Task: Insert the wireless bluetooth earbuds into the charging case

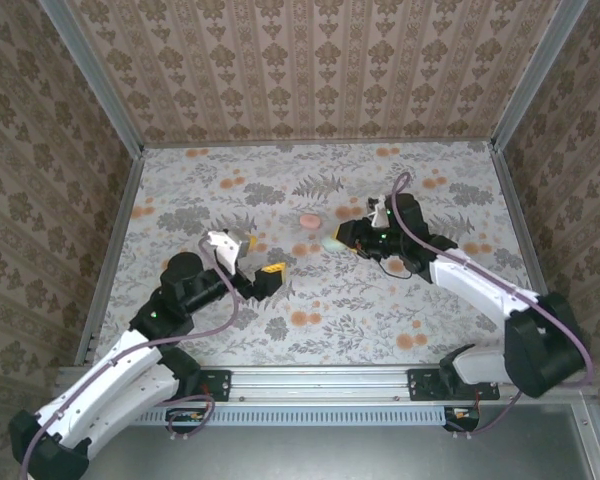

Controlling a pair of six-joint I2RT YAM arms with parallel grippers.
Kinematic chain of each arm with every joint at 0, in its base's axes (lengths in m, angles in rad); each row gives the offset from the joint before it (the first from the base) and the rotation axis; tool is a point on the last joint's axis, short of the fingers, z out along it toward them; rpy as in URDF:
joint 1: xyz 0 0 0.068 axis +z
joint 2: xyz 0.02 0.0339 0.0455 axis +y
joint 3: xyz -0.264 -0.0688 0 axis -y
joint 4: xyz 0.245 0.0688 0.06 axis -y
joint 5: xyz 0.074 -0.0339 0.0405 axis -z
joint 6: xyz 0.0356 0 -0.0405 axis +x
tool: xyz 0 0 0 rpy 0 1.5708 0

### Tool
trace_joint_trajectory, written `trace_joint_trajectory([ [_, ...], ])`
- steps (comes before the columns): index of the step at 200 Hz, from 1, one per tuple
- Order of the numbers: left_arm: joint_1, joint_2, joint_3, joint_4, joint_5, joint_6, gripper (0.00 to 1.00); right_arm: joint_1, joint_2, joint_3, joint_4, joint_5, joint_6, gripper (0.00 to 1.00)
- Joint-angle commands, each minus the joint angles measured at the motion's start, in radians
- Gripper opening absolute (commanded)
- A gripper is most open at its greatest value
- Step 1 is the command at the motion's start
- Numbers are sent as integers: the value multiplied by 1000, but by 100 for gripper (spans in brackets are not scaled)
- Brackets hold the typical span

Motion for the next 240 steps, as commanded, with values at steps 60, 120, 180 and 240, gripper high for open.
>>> trace_joint_trajectory([
  [60,62,-191,-152,-162,-109,-115,100,-10,416,58,176,-148,-177,20],
  [120,124,-186,-162,-170,-106,-92,100,-11,453,94,65,-70,-269,45],
  [180,187,-181,-138,-184,-96,-68,100,-28,305,89,-123,83,-369,56],
  [240,313,-102,-33,-393,-438,-46,100,-47,-151,53,-381,542,-601,83],
])
